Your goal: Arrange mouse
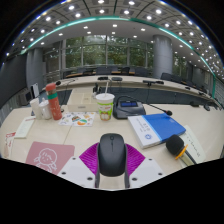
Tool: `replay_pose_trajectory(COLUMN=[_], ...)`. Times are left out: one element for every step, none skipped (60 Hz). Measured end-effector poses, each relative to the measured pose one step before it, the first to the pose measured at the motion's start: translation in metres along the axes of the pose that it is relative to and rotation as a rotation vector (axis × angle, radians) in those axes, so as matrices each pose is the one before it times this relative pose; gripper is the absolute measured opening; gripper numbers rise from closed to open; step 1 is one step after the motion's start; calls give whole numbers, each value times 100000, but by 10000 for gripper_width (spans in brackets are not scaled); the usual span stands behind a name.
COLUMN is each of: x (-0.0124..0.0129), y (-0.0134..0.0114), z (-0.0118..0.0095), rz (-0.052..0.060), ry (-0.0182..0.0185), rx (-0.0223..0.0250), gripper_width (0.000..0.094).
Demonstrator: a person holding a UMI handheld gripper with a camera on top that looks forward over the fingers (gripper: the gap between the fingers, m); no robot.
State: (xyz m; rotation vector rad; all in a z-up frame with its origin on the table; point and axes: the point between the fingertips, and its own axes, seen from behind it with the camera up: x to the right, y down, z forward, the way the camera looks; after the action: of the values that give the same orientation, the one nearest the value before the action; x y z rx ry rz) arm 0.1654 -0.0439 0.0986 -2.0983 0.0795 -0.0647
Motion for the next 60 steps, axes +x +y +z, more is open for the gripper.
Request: replay_pose_trajectory(x=[-866,-888,-1049,-1100,-1152,-1164,-1172,-1383,-1076,-1203,-1202,-1162,-1140,-1102,-1189,-1136,-907,-906,-812,-787,-714,-667,-624,-579,-514,-413,-310,-457,-307,-247,-193,-85,-31,-23,51,-69,-95,-56,-48,52,-6,-128,-27,83,65,65,-1,117,5,-15,68,59,-4,15,-91,-25,-65,-109,-149,-206], y=[-669,-654,-621,-490,-388,-337,-263,-160,-107,60,158,265,356,423,519,674,495,462,666,719,730,681,660,650,660,720,605,447,407,424,414,362,347,278,223,322,269,248,275,338,140,-218,-45,35,37,-15,-79,-171,-175,-201,-207,-212,-254,-372,-245,-255,-257,-210,-210,-177], z=[-614,-600,-567,-467,-440,-345,-290,-270,71,-77,-9,44,126,203,44,239,400,445,475,526,525,514,553,534,559,523,431,419,425,383,360,330,280,263,355,124,179,152,132,65,-20,-92,-149,-240,-257,-337,-400,-415,-514,-545,-641,-685,-775,-827,-861,-897,-942,-954,-978,-967], rz=[249,404,443,257,193,199,196,66,-124,-169,-148,-75,-40,-51,-89,-113,-91,-229,-301,-418,-428,-292,-235,-304,-340,-270,-92,-95,-152,-183,-135,56,257,369,380,337,382,485,620,756,650,312,312,373,405,467,449,414,262,312,212,135,11,-37,-54,-23,31,109,170,201], ry=[-690,-680,-786,-1145,-1207,-1066,-897,-578,-998,-1084,-966,-758,-639,-648,-708,-559,-463,-282,-315,-248,-109,-35,28,44,56,35,93,554,330,348,431,659,898,843,353,151,42,-9,5,312,138,-389,-39,418,503,420,246,646,208,256,573,568,411,523,350,284,325,166,-47,-218], rx=[1111,1195,1292,733,489,477,500,373,-177,-261,-442,-563,-679,-711,-563,-324,-781,-1041,-1148,-1276,-1258,-1114,-923,-920,-1063,-895,-531,-477,-517,-680,-747,-723,-709,-473,-303,-381,-528,-627,-780,-1129,-401,892,-257,-470,-570,-425,-174,242,269,399,364,432,495,394,580,558,526,442,349,308], gripper_width=[331,330,330,330,330,331,330,330,329,330,331,330,330,330,329,330,330,330,329,329,330,330,331,330,330,331,332,332,334,333,336,343,361,379,394,411,427,444,458,477,495,520,574,641,714,788,857,873,858,848,847,853,858,858,859,859,860,859,859,859])
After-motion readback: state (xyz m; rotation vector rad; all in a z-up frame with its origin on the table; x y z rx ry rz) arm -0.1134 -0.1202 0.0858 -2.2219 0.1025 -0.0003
